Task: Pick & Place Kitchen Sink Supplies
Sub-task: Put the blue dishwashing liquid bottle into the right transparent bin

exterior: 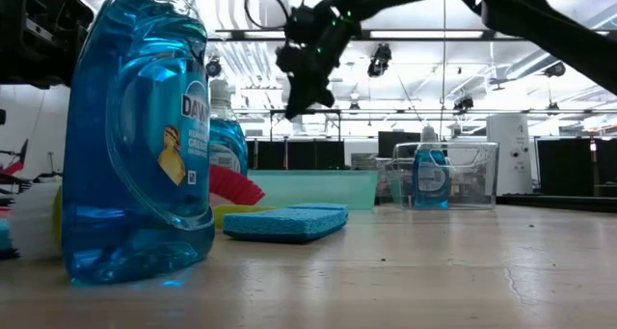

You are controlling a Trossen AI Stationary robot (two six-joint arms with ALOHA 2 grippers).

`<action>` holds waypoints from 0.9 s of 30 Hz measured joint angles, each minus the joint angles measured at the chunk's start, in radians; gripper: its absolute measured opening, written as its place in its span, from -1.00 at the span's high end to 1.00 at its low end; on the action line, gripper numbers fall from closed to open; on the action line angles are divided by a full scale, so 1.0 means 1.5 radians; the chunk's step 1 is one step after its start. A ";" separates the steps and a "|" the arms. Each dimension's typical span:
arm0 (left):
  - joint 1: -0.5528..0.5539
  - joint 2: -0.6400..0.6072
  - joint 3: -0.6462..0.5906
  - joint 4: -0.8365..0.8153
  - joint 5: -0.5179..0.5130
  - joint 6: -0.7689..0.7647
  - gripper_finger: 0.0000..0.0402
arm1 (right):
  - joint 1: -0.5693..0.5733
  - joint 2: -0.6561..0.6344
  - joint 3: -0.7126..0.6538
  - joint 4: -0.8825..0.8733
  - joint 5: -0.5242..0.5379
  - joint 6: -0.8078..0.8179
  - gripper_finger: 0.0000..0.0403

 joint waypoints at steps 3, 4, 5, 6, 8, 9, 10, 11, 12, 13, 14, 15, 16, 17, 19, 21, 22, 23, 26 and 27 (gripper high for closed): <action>0.000 0.000 0.000 0.000 0.000 0.000 0.99 | 0.027 -0.013 0.000 -0.009 0.002 0.026 0.96; 0.000 0.000 0.000 0.000 0.000 0.000 0.99 | 0.036 -0.018 0.000 -0.015 0.002 0.038 0.96; 0.000 0.000 0.000 0.000 0.000 0.000 0.99 | 0.045 -0.023 0.000 -0.021 0.002 0.053 0.96; 0.000 0.000 0.000 0.000 0.000 0.000 0.99 | 0.053 -0.028 0.000 -0.029 0.001 0.068 0.96; 0.000 0.000 0.000 0.000 0.000 0.000 0.99 | 0.071 -0.036 0.000 -0.044 0.002 0.094 0.96; 0.000 0.000 0.000 0.000 0.000 0.000 0.99 | 0.080 -0.039 0.000 -0.049 0.002 0.107 0.96; 0.000 0.000 0.000 0.000 0.000 0.000 0.99 | 0.090 -0.041 0.000 -0.053 0.003 0.120 0.96; 0.000 0.000 0.000 0.000 0.000 0.000 0.99 | 0.100 -0.044 0.000 -0.055 0.003 0.134 0.96; 0.000 0.000 0.000 0.000 0.000 0.000 0.99 | 0.110 -0.047 0.000 -0.060 0.003 0.147 0.96; 0.000 0.000 0.000 0.000 0.000 0.000 0.99 | 0.120 -0.049 0.000 -0.069 0.003 0.157 0.96; 0.000 0.000 0.000 0.000 0.000 0.000 0.99 | 0.130 -0.052 0.000 -0.074 0.003 0.167 0.96; 0.000 0.000 0.000 0.000 0.000 0.000 0.99 | 0.140 -0.054 0.000 -0.079 0.006 0.174 0.96; 0.000 0.000 0.000 0.000 0.000 0.000 0.99 | 0.150 -0.056 0.000 -0.086 0.015 0.178 0.96; 0.000 0.000 0.000 0.000 0.000 0.000 0.99 | 0.159 -0.059 0.000 -0.089 0.029 0.179 0.96; 0.000 0.000 0.000 0.000 0.000 0.000 0.99 | 0.177 -0.065 -0.001 -0.093 0.061 0.177 0.96; 0.000 0.000 0.000 0.000 0.000 0.000 0.99 | 0.194 -0.072 -0.001 -0.096 0.086 0.172 0.96; 0.000 0.000 0.000 0.000 0.000 0.000 0.99 | 0.201 -0.076 -0.001 -0.095 0.095 0.168 0.96; 0.000 0.000 0.000 0.000 0.000 0.000 0.99 | 0.209 -0.077 -0.001 -0.094 0.101 0.164 0.96; 0.000 0.000 0.000 0.000 0.000 0.000 0.99 | 0.229 -0.079 -0.001 -0.094 0.116 0.157 0.96; 0.000 0.000 0.000 0.000 0.000 0.000 0.99 | 0.234 -0.079 -0.001 -0.094 0.126 0.158 0.96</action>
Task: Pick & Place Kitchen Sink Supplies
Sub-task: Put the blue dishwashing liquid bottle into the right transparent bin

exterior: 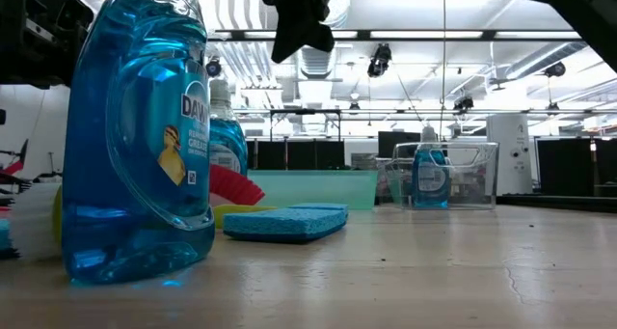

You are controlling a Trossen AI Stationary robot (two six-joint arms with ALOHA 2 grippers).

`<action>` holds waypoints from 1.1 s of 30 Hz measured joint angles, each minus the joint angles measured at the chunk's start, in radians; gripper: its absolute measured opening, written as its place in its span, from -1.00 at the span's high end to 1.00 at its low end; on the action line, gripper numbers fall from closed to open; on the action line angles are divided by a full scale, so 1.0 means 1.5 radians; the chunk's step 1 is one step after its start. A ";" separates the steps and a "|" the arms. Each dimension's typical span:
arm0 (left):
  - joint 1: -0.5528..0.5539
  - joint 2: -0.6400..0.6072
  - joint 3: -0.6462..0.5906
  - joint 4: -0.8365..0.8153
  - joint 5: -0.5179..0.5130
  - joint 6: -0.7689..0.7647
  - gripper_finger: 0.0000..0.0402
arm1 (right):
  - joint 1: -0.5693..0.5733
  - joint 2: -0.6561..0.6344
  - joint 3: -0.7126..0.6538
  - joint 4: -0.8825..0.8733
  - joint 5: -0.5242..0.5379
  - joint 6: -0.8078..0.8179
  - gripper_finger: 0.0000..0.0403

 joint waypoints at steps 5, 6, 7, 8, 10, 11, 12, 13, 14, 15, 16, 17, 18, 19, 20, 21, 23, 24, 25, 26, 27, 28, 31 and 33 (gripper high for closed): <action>0.000 0.000 0.000 0.000 0.000 0.000 0.99 | 0.018 -0.004 0.000 -0.006 0.064 -0.015 0.96; 0.000 0.000 0.000 0.000 0.000 0.000 0.99 | 0.018 -0.006 0.000 -0.012 0.068 -0.015 0.96; 0.000 0.000 0.000 0.000 0.000 0.000 0.99 | 0.018 -0.010 0.000 -0.019 0.070 -0.016 0.96; 0.000 0.000 0.000 0.000 0.000 0.000 0.99 | 0.018 -0.013 0.000 -0.026 0.071 -0.017 0.96; 0.000 0.000 0.000 0.000 0.000 0.000 0.99 | 0.018 -0.023 0.000 -0.034 0.071 -0.021 0.96; 0.000 0.000 0.000 0.000 0.000 0.000 0.99 | 0.018 -0.030 0.000 -0.035 0.071 -0.029 0.96; 0.000 0.000 0.000 0.000 0.000 0.000 0.99 | 0.020 -0.036 0.000 -0.033 0.071 -0.037 0.96; 0.000 0.000 0.000 0.000 0.000 0.000 0.99 | 0.021 -0.042 0.000 -0.026 0.071 -0.048 0.96; 0.000 0.000 0.000 0.000 0.000 0.000 0.99 | 0.021 -0.049 0.000 -0.016 0.071 -0.057 0.96; 0.000 0.000 0.000 0.000 0.000 0.000 0.99 | 0.023 -0.055 0.000 -0.007 0.071 -0.065 0.96; 0.000 0.000 0.000 0.000 0.000 0.000 0.99 | 0.023 -0.061 -0.001 -0.001 0.071 -0.070 0.96; 0.000 0.000 0.000 0.000 0.000 0.000 0.99 | 0.023 -0.066 -0.001 0.007 0.071 -0.073 0.96; 0.000 0.000 0.000 0.000 0.000 0.000 0.99 | 0.022 -0.072 -0.001 0.014 0.071 -0.074 0.96; 0.000 0.000 0.000 0.000 0.000 0.000 0.99 | 0.022 -0.078 -0.001 0.016 0.072 -0.076 0.96; 0.000 0.000 0.000 0.000 0.000 0.000 0.99 | 0.022 -0.085 -0.002 0.016 0.074 -0.080 0.96; 0.000 0.000 0.000 0.000 0.000 0.000 0.99 | 0.022 -0.090 -0.002 0.018 0.080 -0.083 0.96; 0.000 0.000 0.000 0.000 0.000 0.000 0.99 | 0.024 -0.104 -0.002 0.018 0.087 -0.090 0.96; 0.000 0.000 0.000 0.000 0.000 0.000 0.99 | 0.024 -0.111 -0.002 0.020 0.088 -0.098 0.96; 0.000 0.000 0.000 0.000 0.000 0.000 0.99 | 0.025 -0.117 -0.002 0.023 0.088 -0.106 0.96; 0.000 0.000 0.000 0.000 0.000 0.000 0.99 | 0.025 -0.124 -0.003 0.027 0.088 -0.114 0.96; 0.000 0.000 0.000 0.000 0.000 0.000 0.99 | 0.025 -0.132 -0.004 0.033 0.088 -0.121 0.96; 0.000 0.000 0.000 0.000 0.000 0.000 0.99 | 0.025 -0.140 -0.005 0.040 0.088 -0.124 0.96; 0.000 0.000 0.000 0.000 0.000 0.000 0.99 | 0.025 -0.162 -0.006 0.054 0.091 -0.132 0.96; 0.000 0.000 0.000 0.000 0.000 0.000 0.99 | 0.025 -0.174 -0.006 0.058 0.104 -0.136 0.96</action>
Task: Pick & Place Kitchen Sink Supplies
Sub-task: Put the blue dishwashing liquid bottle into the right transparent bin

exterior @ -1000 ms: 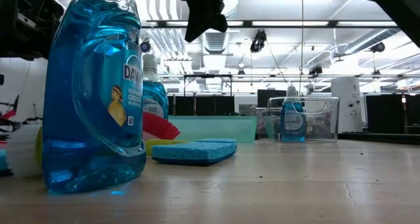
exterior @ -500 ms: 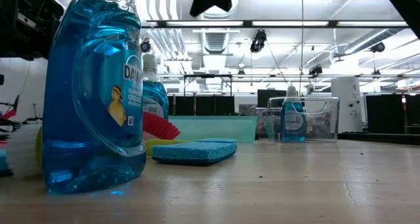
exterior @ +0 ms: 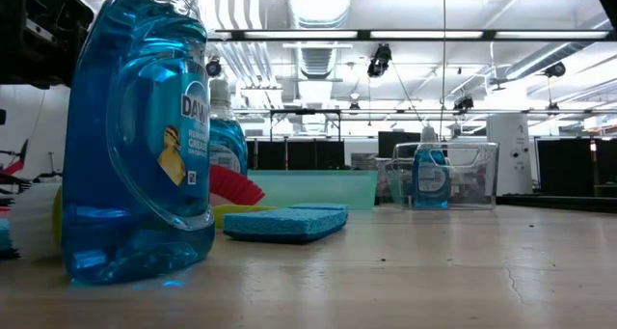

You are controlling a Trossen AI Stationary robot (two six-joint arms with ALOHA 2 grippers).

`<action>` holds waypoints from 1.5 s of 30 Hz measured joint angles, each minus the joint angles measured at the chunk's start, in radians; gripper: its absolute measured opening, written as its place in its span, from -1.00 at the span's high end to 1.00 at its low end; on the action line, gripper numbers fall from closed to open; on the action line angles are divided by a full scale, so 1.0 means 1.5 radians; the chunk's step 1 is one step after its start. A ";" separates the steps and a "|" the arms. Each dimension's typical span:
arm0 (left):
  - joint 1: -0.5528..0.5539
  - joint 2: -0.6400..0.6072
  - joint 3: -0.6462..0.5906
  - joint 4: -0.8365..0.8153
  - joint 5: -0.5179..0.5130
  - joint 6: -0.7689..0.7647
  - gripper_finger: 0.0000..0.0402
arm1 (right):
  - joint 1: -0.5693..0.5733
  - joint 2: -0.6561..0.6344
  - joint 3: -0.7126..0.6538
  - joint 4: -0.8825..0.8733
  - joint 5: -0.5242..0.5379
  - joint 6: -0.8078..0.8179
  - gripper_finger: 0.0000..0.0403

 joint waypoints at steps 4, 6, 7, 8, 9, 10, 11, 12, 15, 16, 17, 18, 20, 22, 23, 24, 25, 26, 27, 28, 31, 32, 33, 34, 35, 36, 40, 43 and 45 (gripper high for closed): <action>0.000 0.000 0.000 0.000 0.000 0.000 0.99 | 0.000 -0.026 -0.011 0.009 0.012 -0.002 0.96; 0.000 0.000 0.000 0.000 0.000 0.000 0.99 | 0.000 -0.039 -0.016 0.011 0.012 0.000 0.96; 0.000 0.000 0.000 0.000 0.000 0.000 0.99 | 0.000 -0.045 -0.019 0.013 0.012 0.000 0.96; 0.000 0.000 0.000 0.000 0.000 0.000 0.99 | 0.000 -0.051 -0.023 0.014 0.012 0.000 0.96; 0.000 0.000 0.000 0.000 0.000 0.000 0.99 | 0.000 -0.056 -0.030 0.013 0.012 0.000 0.96; 0.000 0.000 0.000 0.000 0.000 0.000 0.99 | 0.000 -0.060 -0.039 0.013 0.012 0.001 0.96; 0.000 0.000 0.000 0.000 0.000 0.000 0.99 | 0.000 -0.064 -0.050 0.010 0.012 0.005 0.96; 0.000 0.000 0.000 0.000 0.000 0.000 0.99 | 0.000 -0.067 -0.062 0.004 0.013 0.014 0.96; 0.000 0.000 0.000 0.000 0.000 0.000 0.99 | 0.000 -0.087 -0.111 -0.007 0.017 0.040 0.96; 0.000 0.000 0.000 0.000 0.000 0.000 0.99 | 0.000 -0.097 -0.130 -0.005 0.017 0.046 0.96; 0.000 0.000 0.000 0.000 0.000 0.000 0.99 | 0.000 -0.109 -0.151 0.003 0.018 0.053 0.96; 0.000 0.000 0.000 0.000 0.000 0.000 0.99 | 0.000 -0.122 -0.177 0.018 0.019 0.061 0.96; 0.000 0.000 0.000 0.000 0.000 0.000 0.99 | -0.001 -0.149 -0.232 0.064 0.019 0.074 0.96; 0.000 0.000 0.000 0.000 0.000 0.000 0.99 | -0.002 -0.177 -0.295 0.122 0.019 0.077 0.96; 0.000 0.000 0.000 0.000 0.000 0.000 0.99 | -0.002 -0.190 -0.326 0.156 0.019 0.079 0.96; 0.000 0.000 0.000 0.000 0.000 0.000 0.99 | -0.002 -0.204 -0.359 0.192 0.019 0.088 0.96; 0.000 0.000 0.000 0.000 0.000 0.000 0.99 | -0.002 -0.217 -0.388 0.225 0.018 0.099 0.96; 0.000 0.000 0.000 0.000 0.000 0.000 0.99 | -0.002 -0.229 -0.417 0.258 0.014 0.112 0.96; 0.000 0.000 0.000 0.000 0.000 0.000 0.99 | -0.002 -0.239 -0.444 0.284 0.011 0.125 0.96; 0.000 0.000 0.000 0.000 0.000 0.000 0.99 | -0.002 -0.246 -0.469 0.304 0.007 0.141 0.96; 0.000 0.000 0.000 0.000 0.000 0.000 0.99 | -0.002 -0.256 -0.535 0.342 -0.004 0.214 0.96; 0.000 0.000 0.000 0.000 0.000 0.000 0.99 | -0.001 -0.257 -0.552 0.346 -0.006 0.243 0.96; 0.000 0.000 0.000 0.000 0.000 0.000 0.99 | -0.001 -0.257 -0.568 0.349 -0.007 0.270 0.96; 0.000 0.000 0.000 0.000 0.000 0.000 0.99 | -0.001 -0.258 -0.583 0.353 -0.009 0.295 0.96; 0.000 0.000 0.000 0.000 0.000 0.000 0.99 | -0.002 -0.258 -0.597 0.358 -0.014 0.318 0.96; 0.000 0.000 0.000 0.000 0.000 0.000 0.99 | -0.002 -0.259 -0.610 0.360 -0.019 0.339 0.96; 0.000 0.000 0.000 0.000 0.000 0.000 0.99 | -0.002 -0.243 -0.655 0.367 -0.018 0.410 0.96; 0.000 0.000 0.000 0.000 0.000 0.000 0.99 | -0.002 -0.230 -0.677 0.400 -0.018 0.465 0.96; 0.000 0.000 0.000 0.000 0.000 0.000 0.99 | -0.004 -0.228 -0.686 0.419 -0.019 0.496 0.96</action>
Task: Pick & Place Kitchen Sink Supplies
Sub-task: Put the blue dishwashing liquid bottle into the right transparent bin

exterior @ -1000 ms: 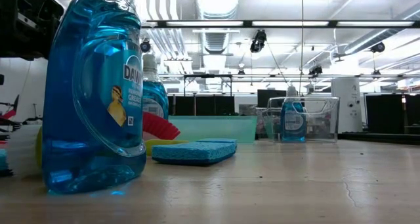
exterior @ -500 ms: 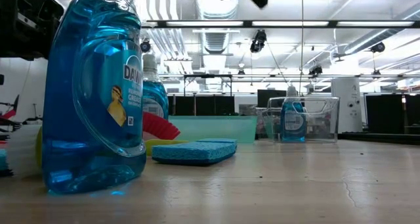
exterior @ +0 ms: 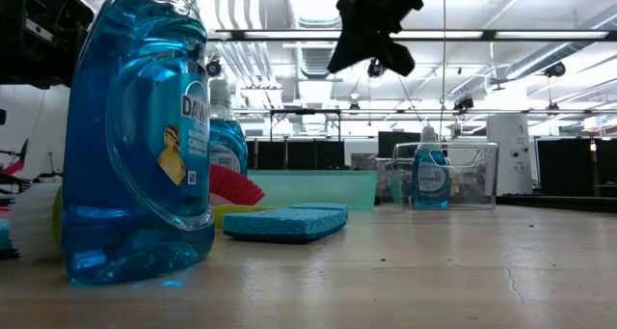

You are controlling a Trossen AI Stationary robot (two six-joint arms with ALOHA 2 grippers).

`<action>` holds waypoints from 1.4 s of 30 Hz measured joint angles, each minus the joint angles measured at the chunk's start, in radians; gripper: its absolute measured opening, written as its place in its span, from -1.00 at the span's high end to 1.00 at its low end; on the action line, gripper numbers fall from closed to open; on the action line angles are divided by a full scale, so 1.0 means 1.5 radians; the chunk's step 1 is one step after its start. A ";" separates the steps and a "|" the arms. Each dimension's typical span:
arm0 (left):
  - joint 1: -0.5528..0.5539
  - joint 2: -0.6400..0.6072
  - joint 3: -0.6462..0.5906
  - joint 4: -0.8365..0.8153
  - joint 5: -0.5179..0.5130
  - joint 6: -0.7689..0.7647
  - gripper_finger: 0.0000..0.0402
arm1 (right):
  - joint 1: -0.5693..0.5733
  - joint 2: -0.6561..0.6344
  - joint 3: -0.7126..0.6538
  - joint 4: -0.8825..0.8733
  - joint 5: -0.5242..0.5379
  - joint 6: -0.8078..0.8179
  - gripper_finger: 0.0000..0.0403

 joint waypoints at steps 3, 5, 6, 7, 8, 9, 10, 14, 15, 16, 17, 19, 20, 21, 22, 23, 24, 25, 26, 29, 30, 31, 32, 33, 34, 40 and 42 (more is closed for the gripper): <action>0.000 0.000 0.000 0.000 0.000 0.000 0.99 | -0.007 0.000 -0.007 0.049 0.001 0.021 0.96; 0.000 0.000 0.000 0.000 0.000 0.000 0.99 | -0.012 0.000 -0.007 0.074 0.001 0.021 0.96; 0.000 0.000 0.000 0.000 0.000 0.000 0.99 | -0.014 0.000 -0.007 0.078 0.001 0.021 0.96; 0.000 0.000 0.000 0.000 0.000 0.000 0.99 | -0.016 0.000 -0.006 0.080 0.001 0.021 0.96; 0.000 0.000 0.000 0.000 0.000 0.000 0.99 | -0.016 0.000 -0.006 0.081 0.002 0.021 0.96; 0.000 0.000 0.000 0.000 0.000 0.000 0.99 | -0.016 0.000 -0.006 0.080 0.001 0.020 0.96; 0.000 0.000 0.000 0.000 0.000 0.000 0.99 | -0.016 0.000 -0.006 0.080 0.001 0.015 0.96; 0.000 0.000 0.000 0.000 0.000 0.000 0.99 | -0.011 0.000 -0.005 0.089 -0.019 -0.006 0.96; 0.000 0.000 0.000 0.000 0.000 0.000 0.99 | -0.009 0.002 -0.005 0.101 -0.028 -0.025 0.96; 0.000 0.000 0.000 0.000 0.000 0.000 0.99 | -0.007 0.005 -0.005 0.115 -0.033 -0.039 0.96; 0.000 0.000 0.000 0.000 0.000 0.000 0.99 | -0.007 0.008 -0.003 0.123 -0.037 -0.045 0.96; 0.000 0.000 0.000 0.000 0.000 0.000 0.99 | -0.007 0.016 0.002 0.130 -0.058 -0.060 0.94; 0.000 0.000 0.000 0.000 0.000 0.000 0.99 | -0.007 0.023 0.008 0.133 -0.064 -0.069 0.91; 0.000 0.000 0.000 0.000 0.000 0.000 0.99 | -0.008 0.030 0.015 0.136 -0.069 -0.078 0.88; 0.000 0.000 0.000 0.000 0.000 0.000 0.99 | -0.008 0.038 0.021 0.137 -0.073 -0.089 0.84; 0.000 0.000 0.000 0.000 0.000 0.000 0.99 | -0.008 0.047 0.029 0.135 -0.081 -0.101 0.79; 0.000 0.000 0.000 0.000 0.000 0.000 0.99 | -0.008 0.057 0.040 0.135 -0.089 -0.111 0.73; 0.000 0.000 0.000 0.000 0.000 0.000 0.99 | -0.008 0.068 0.052 0.136 -0.095 -0.116 0.66; 0.000 0.000 0.000 0.000 0.000 0.000 0.99 | -0.008 0.079 0.064 0.136 -0.102 -0.123 0.59; 0.000 0.000 0.000 0.000 0.000 0.000 0.99 | -0.007 0.116 0.112 0.135 -0.113 -0.159 0.38; 0.000 0.000 0.000 0.000 0.000 0.000 0.99 | -0.007 0.130 0.132 0.131 -0.113 -0.167 0.31; 0.000 0.000 0.000 0.000 0.000 0.000 0.99 | -0.007 0.143 0.152 0.128 -0.117 -0.176 0.25; 0.000 0.000 0.000 0.000 0.000 0.000 0.99 | -0.008 0.154 0.173 0.121 -0.124 -0.186 0.20; 0.000 0.000 0.000 0.000 0.000 0.000 0.99 | -0.008 0.168 0.197 0.113 -0.128 -0.196 0.15; 0.000 0.000 0.000 0.000 0.000 0.000 0.99 | -0.008 0.183 0.221 0.107 -0.130 -0.208 0.12; 0.000 0.000 0.000 0.000 0.000 0.000 0.99 | -0.006 0.286 0.383 0.000 -0.163 -0.310 -0.03; 0.000 0.000 0.000 0.000 0.000 0.000 0.99 | -0.005 0.321 0.439 -0.050 -0.177 -0.344 -0.08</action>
